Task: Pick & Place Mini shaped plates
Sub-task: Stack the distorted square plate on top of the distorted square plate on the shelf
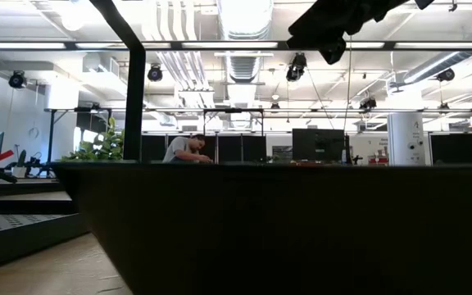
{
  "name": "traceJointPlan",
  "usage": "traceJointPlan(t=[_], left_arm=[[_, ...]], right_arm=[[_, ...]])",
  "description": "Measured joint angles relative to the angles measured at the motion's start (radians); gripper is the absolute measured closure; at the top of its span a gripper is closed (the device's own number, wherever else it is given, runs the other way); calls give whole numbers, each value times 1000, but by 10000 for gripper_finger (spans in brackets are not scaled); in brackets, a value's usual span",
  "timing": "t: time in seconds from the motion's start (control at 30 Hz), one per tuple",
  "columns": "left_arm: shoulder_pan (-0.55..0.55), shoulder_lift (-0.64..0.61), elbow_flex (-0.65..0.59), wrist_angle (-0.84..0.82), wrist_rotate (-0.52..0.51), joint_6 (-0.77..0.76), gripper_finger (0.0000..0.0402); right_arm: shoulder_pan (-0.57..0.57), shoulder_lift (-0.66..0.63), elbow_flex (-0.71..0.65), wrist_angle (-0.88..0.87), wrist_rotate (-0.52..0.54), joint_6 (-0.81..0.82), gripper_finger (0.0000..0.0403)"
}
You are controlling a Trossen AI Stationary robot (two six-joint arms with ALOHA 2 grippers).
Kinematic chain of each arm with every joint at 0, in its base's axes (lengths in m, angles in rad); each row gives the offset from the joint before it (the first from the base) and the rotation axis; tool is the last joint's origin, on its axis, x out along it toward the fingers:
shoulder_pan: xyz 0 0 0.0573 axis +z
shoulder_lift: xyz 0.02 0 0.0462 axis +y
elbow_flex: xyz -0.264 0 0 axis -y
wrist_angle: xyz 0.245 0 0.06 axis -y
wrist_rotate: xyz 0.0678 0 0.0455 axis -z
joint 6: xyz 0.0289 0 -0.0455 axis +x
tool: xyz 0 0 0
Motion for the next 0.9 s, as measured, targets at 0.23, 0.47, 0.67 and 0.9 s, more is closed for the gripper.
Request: traceJointPlan(t=[0.23,0.47,0.67,0.9], left_arm=[[-3,23,0,22,-5,-18,402],[-23,55,0,20,-6,-29,402],[-27,64,-3,20,-6,-63,402],[-28,61,-27,20,-5,-137,401]], right_arm=[[0,0,0,-1,0,0,280],[0,0,0,-3,1,-1,280],[0,0,0,-3,2,-4,280],[0,0,0,-3,3,-4,280]])
